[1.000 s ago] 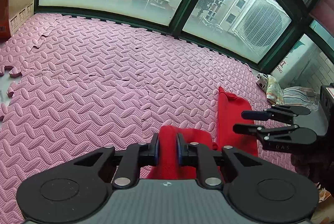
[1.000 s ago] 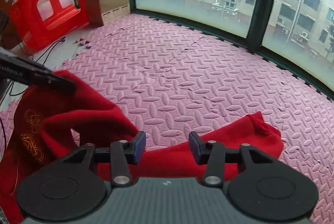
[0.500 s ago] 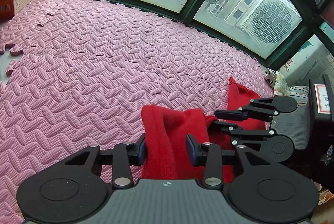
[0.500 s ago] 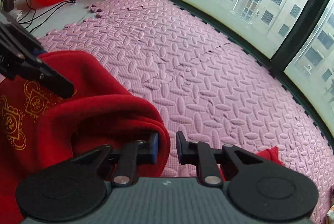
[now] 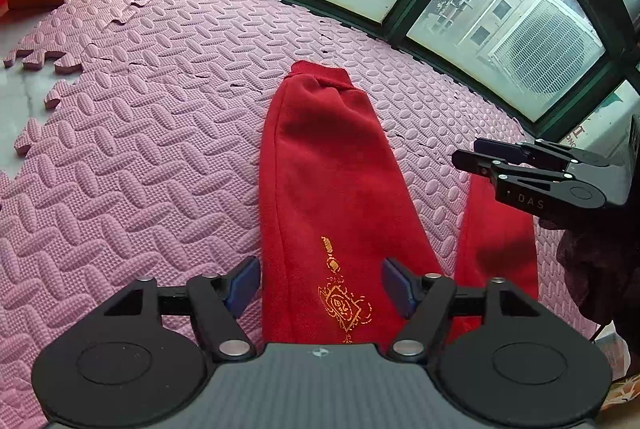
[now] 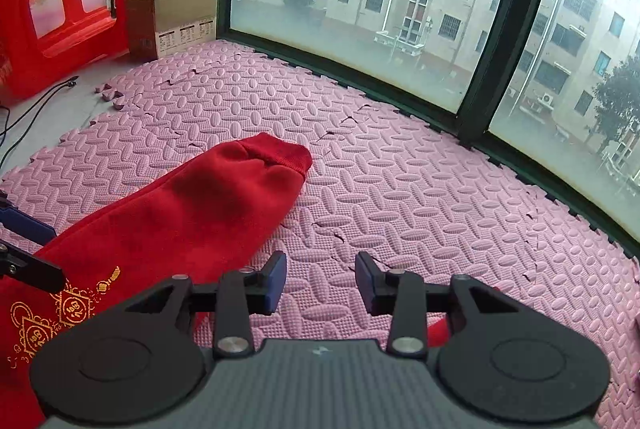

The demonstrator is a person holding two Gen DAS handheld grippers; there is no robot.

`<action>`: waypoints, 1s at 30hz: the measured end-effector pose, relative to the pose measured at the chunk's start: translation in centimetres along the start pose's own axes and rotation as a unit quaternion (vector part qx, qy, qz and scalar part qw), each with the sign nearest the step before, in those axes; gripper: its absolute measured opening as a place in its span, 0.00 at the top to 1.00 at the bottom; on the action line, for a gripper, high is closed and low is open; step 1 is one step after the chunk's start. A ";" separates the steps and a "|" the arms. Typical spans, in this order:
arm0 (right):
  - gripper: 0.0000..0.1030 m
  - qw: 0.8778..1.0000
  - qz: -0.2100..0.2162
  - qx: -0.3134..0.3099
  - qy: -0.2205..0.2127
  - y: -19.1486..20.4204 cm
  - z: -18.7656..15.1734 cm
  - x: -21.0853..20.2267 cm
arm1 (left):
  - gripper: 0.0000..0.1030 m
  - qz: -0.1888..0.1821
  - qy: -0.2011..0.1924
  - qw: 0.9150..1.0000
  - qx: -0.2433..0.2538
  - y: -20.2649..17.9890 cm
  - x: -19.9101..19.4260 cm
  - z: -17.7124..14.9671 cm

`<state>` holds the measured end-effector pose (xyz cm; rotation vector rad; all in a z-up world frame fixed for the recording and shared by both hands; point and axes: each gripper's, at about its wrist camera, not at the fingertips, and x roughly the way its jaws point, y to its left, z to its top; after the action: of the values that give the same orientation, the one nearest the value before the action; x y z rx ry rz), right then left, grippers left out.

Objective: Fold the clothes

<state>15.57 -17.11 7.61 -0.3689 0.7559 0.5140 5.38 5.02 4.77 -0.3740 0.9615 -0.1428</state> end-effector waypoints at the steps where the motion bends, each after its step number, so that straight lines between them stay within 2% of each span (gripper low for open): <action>1: 0.60 1.000 0.003 0.004 0.004 -0.1 0.0 0.2 | 0.13 0.007 -0.003 1.000 0.003 0.1 0.0 0.0; 4: 0.59 0.999 0.034 0.026 0.028 -0.1 0.2 1.6 | 0.13 0.034 -0.003 0.999 0.019 0.1 0.3 -0.2; 6: 0.48 0.998 0.044 0.026 0.036 0.3 0.2 2.3 | 0.13 0.064 0.000 0.997 0.033 0.1 0.7 -0.4; 8: 0.46 0.998 0.047 0.022 0.043 0.7 0.3 2.9 | 0.13 0.091 0.001 0.995 0.044 0.3 1.0 -0.7; 11: 0.39 0.997 0.047 0.018 0.057 1.3 0.4 4.0 | 0.07 0.131 0.003 0.989 0.062 0.5 1.5 -1.1; 14: 0.39 0.997 0.053 0.016 0.061 1.9 0.7 4.7 | 0.05 0.160 0.002 0.985 0.072 0.7 1.6 -1.3; 17: 0.34 0.996 0.064 0.010 0.058 3.0 0.9 5.3 | 0.02 0.188 -0.002 0.979 0.077 1.1 1.6 -1.2; 20: 0.34 0.997 0.064 -0.001 0.052 3.6 1.0 5.2 | 0.00 0.202 -0.007 0.976 0.080 1.2 1.4 -0.8; 24: 0.27 0.997 0.057 0.000 0.046 3.4 1.1 5.0 | 0.00 0.210 -0.022 0.973 0.088 0.5 1.1 -0.1; 30: 0.25 0.998 0.042 0.009 0.055 2.7 0.8 6.1 | 0.00 0.197 -0.041 0.976 0.088 -1.0 2.8 2.4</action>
<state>18.29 -12.65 3.34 -0.3520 0.8854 0.5686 8.96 3.89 4.24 -0.0202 0.9162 0.1476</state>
